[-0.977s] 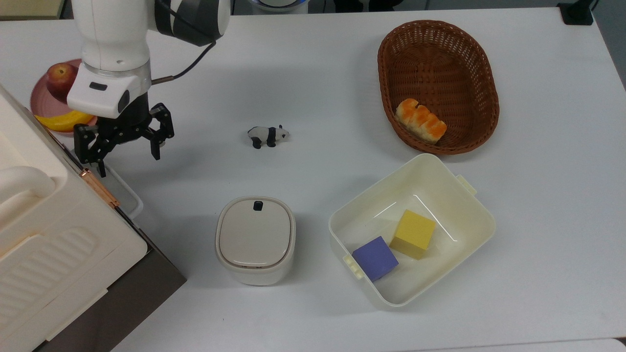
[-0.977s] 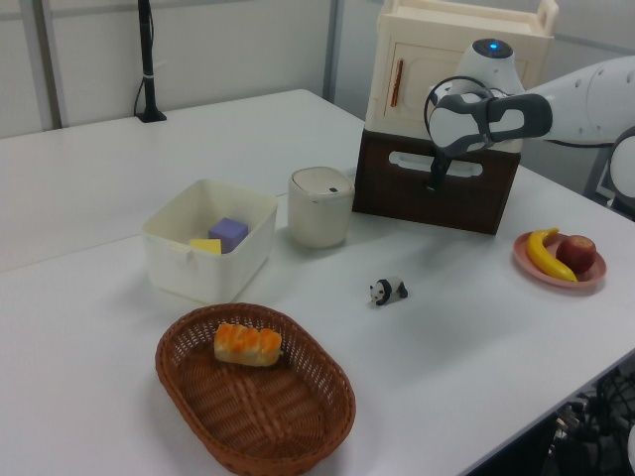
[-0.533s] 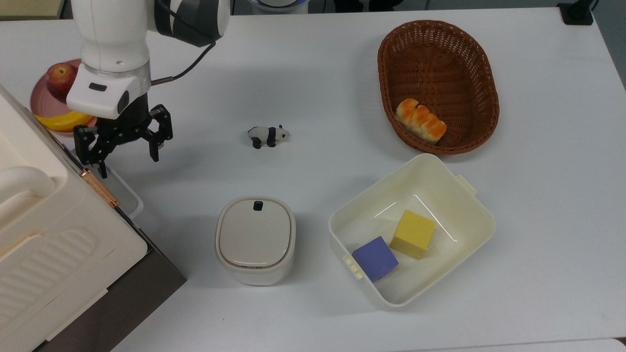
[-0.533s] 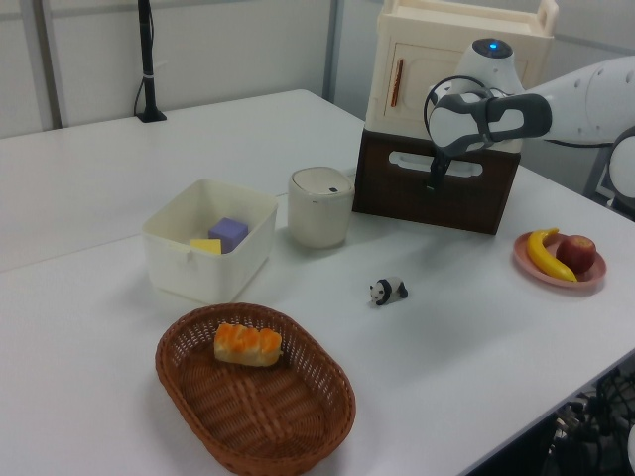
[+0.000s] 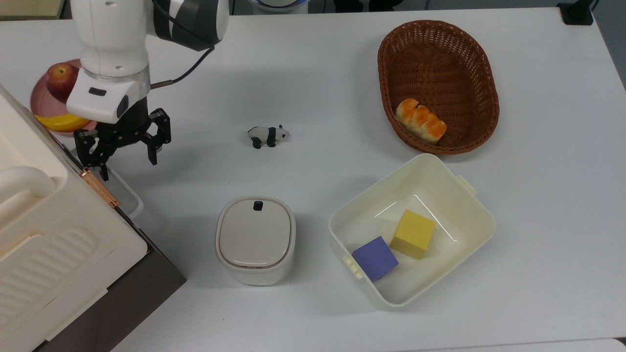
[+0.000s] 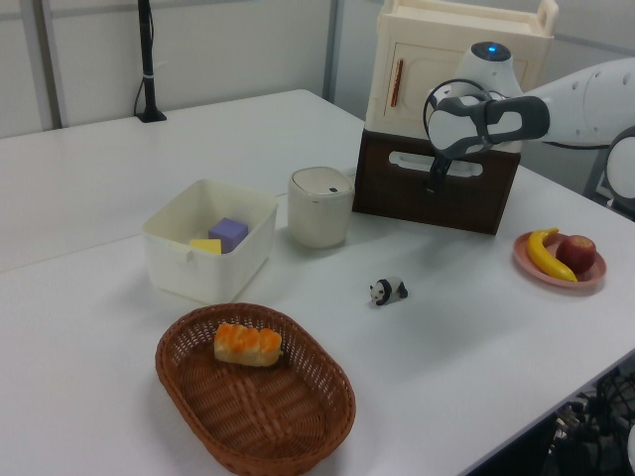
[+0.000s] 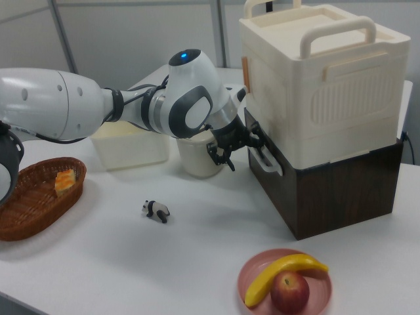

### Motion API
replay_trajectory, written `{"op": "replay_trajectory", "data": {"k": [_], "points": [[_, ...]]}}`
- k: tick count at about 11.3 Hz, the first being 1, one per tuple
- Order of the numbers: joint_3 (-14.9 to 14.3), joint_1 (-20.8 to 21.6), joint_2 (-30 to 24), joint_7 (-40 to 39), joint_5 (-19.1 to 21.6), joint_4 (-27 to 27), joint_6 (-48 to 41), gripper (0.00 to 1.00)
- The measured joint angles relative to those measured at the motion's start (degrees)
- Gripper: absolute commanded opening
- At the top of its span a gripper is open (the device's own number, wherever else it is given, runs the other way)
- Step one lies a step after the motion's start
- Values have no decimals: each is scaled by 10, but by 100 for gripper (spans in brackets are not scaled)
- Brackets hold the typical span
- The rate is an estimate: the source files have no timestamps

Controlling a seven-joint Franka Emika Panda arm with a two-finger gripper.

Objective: Slide the drawer open

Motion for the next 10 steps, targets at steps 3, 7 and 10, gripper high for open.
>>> {"op": "replay_trajectory", "data": {"k": [3,7,10], "points": [[-1,-1,4,4,5,14,-1,78],[-1,-2,6,6,5,19,-1,57],[-2,-2,7,6,5,20,-1,56]]}}
